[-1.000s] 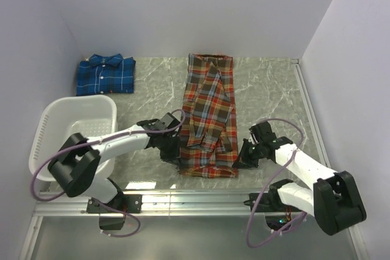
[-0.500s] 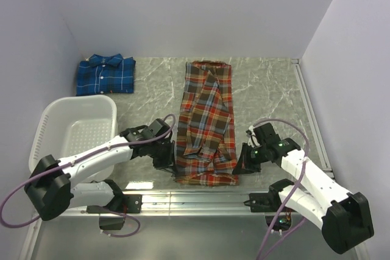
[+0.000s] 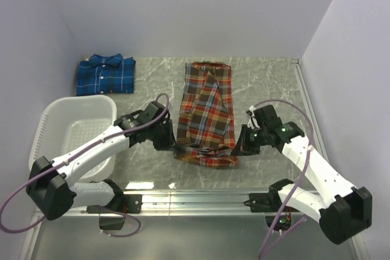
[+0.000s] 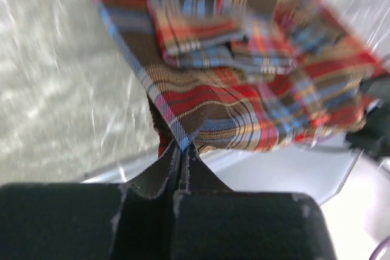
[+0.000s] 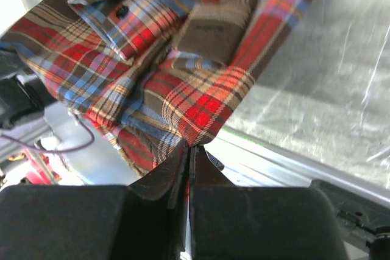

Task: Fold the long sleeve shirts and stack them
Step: Fold the shirt

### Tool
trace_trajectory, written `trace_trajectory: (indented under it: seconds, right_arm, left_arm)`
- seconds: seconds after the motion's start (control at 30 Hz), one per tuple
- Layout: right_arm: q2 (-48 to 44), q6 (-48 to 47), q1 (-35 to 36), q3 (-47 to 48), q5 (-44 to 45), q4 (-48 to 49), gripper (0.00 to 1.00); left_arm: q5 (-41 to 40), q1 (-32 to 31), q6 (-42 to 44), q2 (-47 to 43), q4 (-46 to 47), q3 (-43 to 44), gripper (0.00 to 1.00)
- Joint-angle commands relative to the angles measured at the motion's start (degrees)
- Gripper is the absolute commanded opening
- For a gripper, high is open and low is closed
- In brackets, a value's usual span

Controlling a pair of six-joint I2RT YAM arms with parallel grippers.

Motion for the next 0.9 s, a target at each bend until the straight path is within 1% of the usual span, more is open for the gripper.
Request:
trace_trajectory:
  seconds: [0.0,0.17,0.37,0.4,0.6,0.63,0.87]
  right_arm:
    - [3.27,-0.39,-0.29,4.76,1.57,2.98,0.00]
    - [10.38,-0.83,-1.34,10.56,2.26,6.23,0.00]
    - [19.08,-1.53,-5.12,18.82,0.34,9.31,0.00]
    - [20.23,-1.79,-5.47,19.88,0.51,9.49,0.00]
    - [28.41,-3.37,-8.46,25.86,0.95,10.28,0.00]
    - [31.90,-3.72,-9.68,27.87,0.86,10.80,0.00]
    - [37.72,-3.03,-11.45,31.13,2.44,13.09,0.00]
  left_arm:
    - [-2.28,2.31,0.23,3.40,4.00,4.82,0.01]
    - [-4.38,5.30,3.56,10.08,5.59,10.90,0.01]
    - [-7.81,8.47,7.00,18.34,6.03,20.03,0.01]
    - [-8.25,8.73,7.26,19.39,6.03,22.40,0.01]
    - [-10.19,11.28,8.85,27.48,5.60,30.31,0.01]
    - [-10.88,12.41,8.93,30.45,5.68,32.77,0.01]
    - [-11.77,13.74,9.55,36.62,6.12,39.98,0.02]
